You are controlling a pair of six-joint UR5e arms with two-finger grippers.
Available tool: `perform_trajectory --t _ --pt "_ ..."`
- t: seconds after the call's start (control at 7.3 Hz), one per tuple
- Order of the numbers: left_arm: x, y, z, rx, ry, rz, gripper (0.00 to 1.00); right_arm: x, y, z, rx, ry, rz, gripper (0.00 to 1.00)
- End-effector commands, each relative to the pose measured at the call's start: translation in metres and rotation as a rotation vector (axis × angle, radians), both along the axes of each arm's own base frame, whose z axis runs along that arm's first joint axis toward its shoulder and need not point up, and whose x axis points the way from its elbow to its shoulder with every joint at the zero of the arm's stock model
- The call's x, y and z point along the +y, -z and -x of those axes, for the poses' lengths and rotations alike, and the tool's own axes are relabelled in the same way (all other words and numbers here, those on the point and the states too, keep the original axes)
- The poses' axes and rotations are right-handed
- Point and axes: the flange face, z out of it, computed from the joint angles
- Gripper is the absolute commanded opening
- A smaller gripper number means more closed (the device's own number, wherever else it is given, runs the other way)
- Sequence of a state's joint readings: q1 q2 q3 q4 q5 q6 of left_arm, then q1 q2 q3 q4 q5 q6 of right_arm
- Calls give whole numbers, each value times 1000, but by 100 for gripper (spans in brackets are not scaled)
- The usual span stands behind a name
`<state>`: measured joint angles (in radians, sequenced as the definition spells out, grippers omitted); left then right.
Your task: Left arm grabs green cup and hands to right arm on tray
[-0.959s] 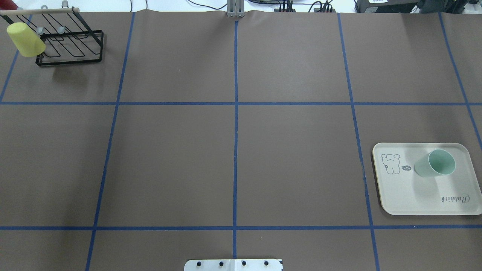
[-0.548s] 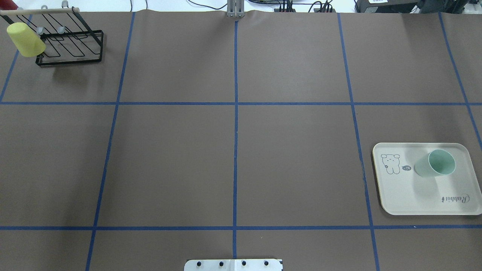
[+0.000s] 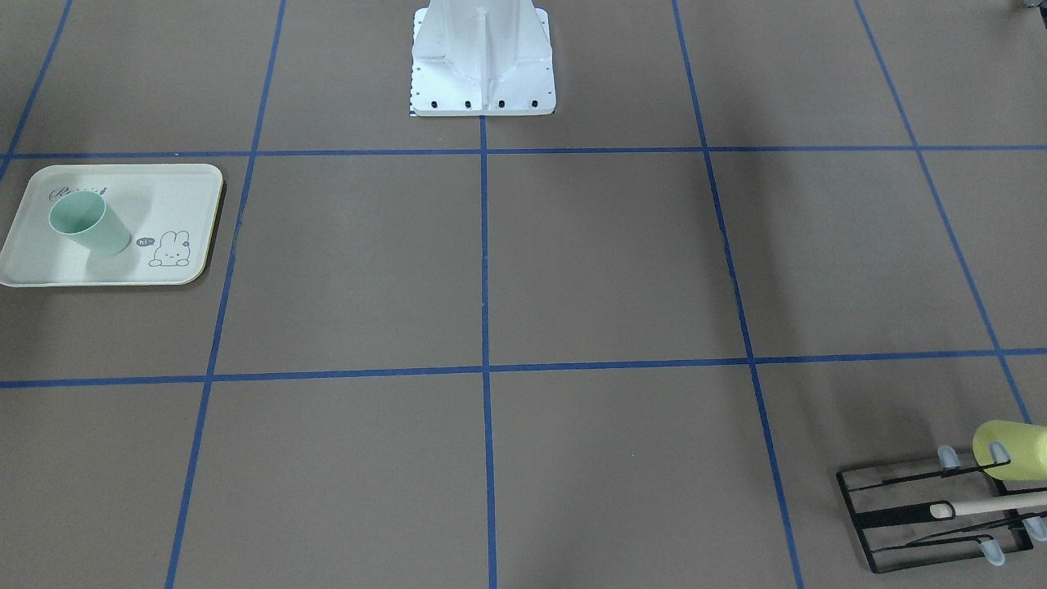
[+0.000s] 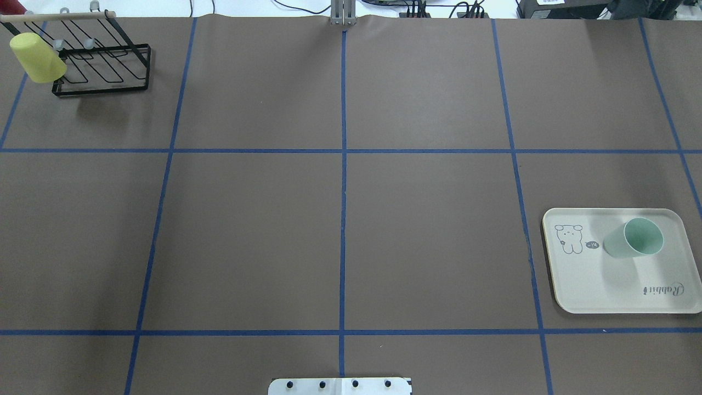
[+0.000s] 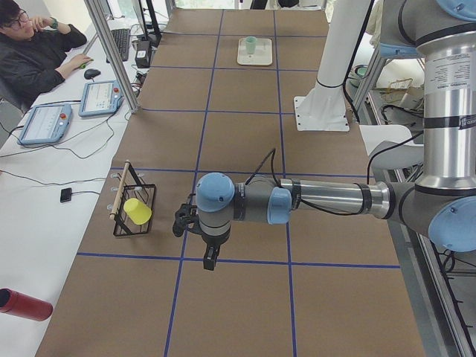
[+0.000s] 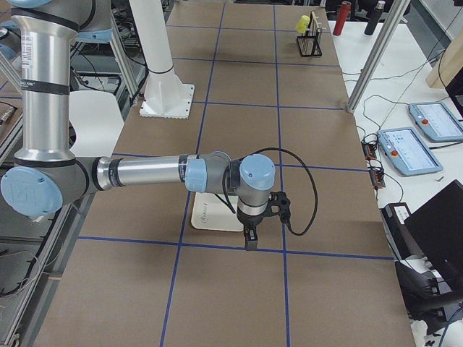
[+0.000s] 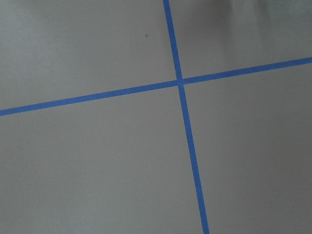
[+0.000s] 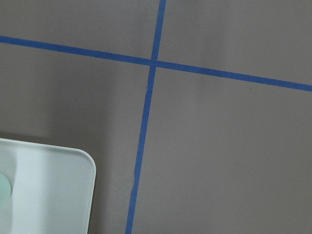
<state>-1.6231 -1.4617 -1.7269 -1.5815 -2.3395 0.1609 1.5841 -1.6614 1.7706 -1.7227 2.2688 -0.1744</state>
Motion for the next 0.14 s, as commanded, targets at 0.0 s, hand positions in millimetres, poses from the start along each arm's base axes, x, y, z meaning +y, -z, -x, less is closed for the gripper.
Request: perform_trajectory --t 0.0 --pt "0 -3 0 -1 0 6 100 -1 -1 5 2 9 4 100"
